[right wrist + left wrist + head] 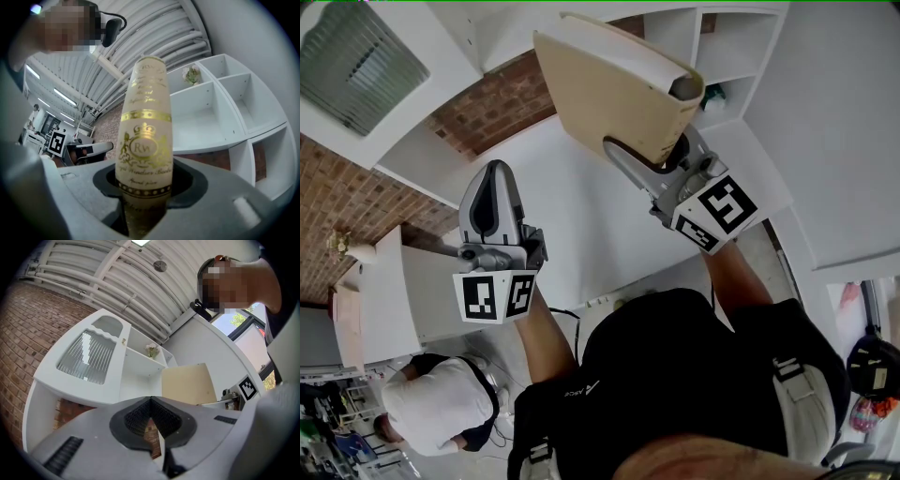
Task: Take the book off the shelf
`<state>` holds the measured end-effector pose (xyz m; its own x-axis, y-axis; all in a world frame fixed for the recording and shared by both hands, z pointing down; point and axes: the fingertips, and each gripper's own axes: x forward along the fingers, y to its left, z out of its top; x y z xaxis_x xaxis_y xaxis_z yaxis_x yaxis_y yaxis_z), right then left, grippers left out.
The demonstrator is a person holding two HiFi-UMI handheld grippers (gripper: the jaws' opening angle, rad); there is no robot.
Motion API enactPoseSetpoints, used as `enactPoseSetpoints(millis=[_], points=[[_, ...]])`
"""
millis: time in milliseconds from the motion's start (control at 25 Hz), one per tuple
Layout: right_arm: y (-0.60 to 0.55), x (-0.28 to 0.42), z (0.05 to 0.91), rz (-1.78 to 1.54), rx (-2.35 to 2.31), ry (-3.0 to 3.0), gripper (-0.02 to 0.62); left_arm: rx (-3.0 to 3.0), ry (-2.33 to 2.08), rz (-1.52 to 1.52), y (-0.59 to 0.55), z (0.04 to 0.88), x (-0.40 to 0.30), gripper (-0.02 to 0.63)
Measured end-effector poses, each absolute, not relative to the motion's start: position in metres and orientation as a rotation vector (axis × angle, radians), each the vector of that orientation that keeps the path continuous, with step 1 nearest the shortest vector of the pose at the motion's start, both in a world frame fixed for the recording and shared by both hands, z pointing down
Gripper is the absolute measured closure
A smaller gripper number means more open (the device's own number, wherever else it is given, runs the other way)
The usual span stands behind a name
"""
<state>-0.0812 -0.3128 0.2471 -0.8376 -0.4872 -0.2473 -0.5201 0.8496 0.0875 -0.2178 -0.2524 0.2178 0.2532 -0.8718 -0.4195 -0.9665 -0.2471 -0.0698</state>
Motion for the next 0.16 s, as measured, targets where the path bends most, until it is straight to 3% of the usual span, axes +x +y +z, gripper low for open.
enactPoseSetpoints(millis=[160], points=[[-0.3143, -0.0802, 0.2483, 0.223, -0.780, 2.815, 0.387, -2.216, 1.694, 0.430, -0.2534, 0.2182, -0.2172, 0.607]])
